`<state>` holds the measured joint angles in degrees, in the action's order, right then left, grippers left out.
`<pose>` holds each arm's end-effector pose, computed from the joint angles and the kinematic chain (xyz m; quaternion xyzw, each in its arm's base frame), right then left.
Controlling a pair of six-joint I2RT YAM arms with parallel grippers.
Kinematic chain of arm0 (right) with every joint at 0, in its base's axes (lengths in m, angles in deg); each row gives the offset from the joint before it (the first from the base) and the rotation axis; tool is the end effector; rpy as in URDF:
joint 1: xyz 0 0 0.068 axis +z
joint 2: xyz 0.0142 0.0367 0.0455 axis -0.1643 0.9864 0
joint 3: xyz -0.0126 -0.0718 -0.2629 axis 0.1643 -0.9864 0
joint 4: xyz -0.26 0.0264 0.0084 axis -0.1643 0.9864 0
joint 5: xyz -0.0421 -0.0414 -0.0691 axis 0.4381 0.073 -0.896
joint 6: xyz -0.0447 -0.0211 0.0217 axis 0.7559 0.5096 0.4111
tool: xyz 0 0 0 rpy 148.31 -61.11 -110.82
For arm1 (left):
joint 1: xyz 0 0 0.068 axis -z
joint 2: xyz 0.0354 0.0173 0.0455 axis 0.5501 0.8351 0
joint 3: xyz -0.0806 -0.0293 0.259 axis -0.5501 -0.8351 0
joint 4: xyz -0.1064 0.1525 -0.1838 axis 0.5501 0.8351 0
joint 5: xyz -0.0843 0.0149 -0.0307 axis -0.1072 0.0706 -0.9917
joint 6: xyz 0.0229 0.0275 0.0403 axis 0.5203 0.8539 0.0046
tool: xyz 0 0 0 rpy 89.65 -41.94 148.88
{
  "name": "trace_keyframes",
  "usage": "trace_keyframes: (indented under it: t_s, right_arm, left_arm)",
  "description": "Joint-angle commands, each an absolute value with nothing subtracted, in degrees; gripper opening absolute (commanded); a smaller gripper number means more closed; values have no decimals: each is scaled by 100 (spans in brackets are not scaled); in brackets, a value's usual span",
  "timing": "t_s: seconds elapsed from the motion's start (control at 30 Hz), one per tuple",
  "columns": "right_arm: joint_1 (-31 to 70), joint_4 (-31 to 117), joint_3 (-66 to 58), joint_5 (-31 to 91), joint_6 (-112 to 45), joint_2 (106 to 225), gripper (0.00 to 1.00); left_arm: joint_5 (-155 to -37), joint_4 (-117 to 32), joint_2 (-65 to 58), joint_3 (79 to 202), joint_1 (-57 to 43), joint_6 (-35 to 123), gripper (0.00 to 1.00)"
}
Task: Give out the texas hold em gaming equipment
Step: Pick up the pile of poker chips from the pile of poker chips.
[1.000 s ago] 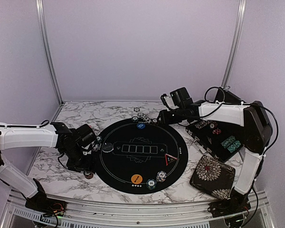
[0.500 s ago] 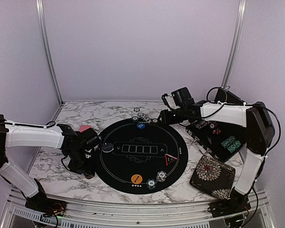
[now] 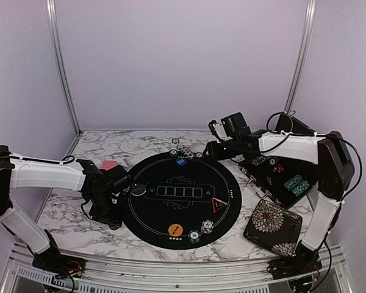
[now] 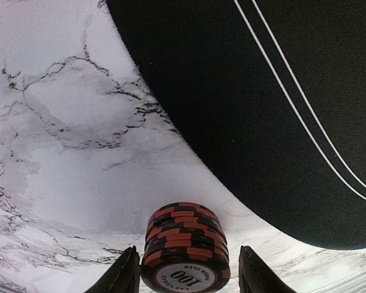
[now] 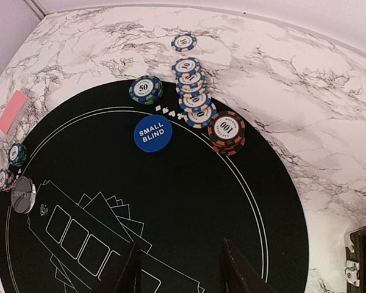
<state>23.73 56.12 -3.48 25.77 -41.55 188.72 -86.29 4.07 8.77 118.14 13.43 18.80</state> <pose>0.3418 0.2262 0.2349 -0.1586 0.8992 0.1910 0.3604 0.1752 -0.1850 0.1668 0.0874 0.9937 -0.0351 0.0613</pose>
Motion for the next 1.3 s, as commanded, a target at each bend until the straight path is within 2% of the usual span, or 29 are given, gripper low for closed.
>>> trace_keyframes:
  t_s: [0.0,1.27]
  right_arm:
    - [2403,5513,-356,2509,-4175,18706,41]
    - [2400,5557,-322,2505,-4140,18783,41]
  left_arm:
    - [-8490,604,932,11974,1385,1959,55]
    - [-8345,706,1071,12035,1437,2046,46]
